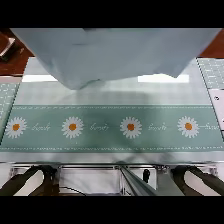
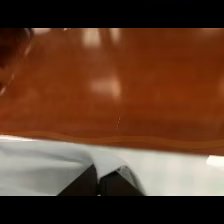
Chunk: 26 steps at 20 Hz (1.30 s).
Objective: Fold the shirts.
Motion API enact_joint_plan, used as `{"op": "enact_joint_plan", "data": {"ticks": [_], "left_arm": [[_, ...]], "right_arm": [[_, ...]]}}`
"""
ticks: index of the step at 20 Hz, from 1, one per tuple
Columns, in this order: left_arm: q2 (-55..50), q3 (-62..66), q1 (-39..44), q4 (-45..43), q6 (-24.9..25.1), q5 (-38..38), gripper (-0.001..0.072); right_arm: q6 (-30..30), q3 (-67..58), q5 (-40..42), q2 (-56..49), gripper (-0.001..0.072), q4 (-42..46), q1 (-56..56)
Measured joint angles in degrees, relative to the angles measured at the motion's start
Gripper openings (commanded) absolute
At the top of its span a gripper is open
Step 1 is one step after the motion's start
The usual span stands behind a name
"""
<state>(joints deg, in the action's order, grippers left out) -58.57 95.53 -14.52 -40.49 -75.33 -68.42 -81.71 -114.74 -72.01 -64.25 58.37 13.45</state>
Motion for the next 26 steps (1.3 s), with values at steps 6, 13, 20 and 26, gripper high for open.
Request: {"op": "enact_joint_plan", "data": {"ticks": [6,13,20,26], "left_arm": [[9.38,14.58,0.04,-21.07,-4.35,-7.96,0.0017],[20.72,16.63,7.69,-32.74,-5.35,-11.45,0.0017],[20.72,2.43,10.91,-37.09,-7.78,-11.87,0.0017],[9.86,-13.62,13.07,-34.18,-9.27,-1.73,0.0017]], "right_arm": [[-1.97,-4.85,-5.77,15.37,0.0020,8.15,-0.02],[-5.40,-4.50,-15.17,23.89,0.0020,14.34,-0.02],[-5.86,12.41,-17.81,24.92,0.0020,10.14,-0.02],[-2.95,37.75,-6.62,22.56,0.0020,5.14,-0.09]]}}
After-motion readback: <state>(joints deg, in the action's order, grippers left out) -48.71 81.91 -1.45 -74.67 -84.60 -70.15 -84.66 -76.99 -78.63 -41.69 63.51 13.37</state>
